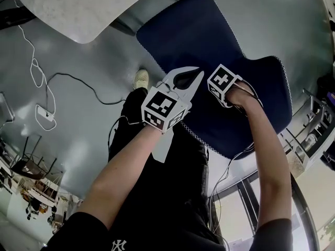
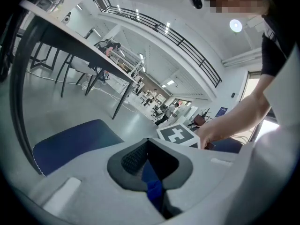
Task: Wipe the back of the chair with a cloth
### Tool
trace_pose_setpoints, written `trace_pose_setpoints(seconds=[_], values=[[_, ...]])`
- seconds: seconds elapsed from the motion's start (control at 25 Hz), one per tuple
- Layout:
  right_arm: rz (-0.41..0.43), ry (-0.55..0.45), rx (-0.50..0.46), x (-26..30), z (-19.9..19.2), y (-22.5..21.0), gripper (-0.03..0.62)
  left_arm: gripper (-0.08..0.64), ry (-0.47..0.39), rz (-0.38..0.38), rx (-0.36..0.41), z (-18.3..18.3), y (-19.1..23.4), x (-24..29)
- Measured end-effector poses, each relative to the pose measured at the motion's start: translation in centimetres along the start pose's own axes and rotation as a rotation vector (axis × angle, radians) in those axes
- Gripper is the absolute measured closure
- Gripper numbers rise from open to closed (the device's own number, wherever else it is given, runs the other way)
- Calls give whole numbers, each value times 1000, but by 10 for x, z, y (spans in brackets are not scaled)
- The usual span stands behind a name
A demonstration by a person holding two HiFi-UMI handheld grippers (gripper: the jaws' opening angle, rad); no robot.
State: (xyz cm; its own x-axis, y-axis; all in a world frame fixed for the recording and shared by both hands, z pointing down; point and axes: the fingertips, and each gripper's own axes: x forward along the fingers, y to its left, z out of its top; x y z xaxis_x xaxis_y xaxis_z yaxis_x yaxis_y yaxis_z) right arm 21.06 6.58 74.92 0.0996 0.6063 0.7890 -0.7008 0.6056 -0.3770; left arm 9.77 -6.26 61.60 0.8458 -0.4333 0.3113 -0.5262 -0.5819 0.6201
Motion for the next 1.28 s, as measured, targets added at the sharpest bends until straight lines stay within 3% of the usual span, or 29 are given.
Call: trace_pose_setpoints(seconds=[0.36, 0.6, 0.72, 0.88, 1.04, 1.28], values=[[273, -80, 39, 7, 30, 82, 517, 552, -14, 24, 1, 8, 17, -19], [520, -179, 87, -11, 47, 132, 518, 552, -16, 26, 16, 19, 25, -37], [635, -283, 145, -28, 49, 149, 517, 552, -7, 23, 23, 27, 18, -47], [765, -524, 243, -66, 60, 156, 517, 552, 8, -5, 88, 49, 5, -54], [751, -713, 297, -99, 48, 156, 517, 552, 35, -29, 129, 71, -25, -63], [585, -1095, 345, -181, 40, 131, 517, 552, 59, -77, 242, 118, -67, -65]])
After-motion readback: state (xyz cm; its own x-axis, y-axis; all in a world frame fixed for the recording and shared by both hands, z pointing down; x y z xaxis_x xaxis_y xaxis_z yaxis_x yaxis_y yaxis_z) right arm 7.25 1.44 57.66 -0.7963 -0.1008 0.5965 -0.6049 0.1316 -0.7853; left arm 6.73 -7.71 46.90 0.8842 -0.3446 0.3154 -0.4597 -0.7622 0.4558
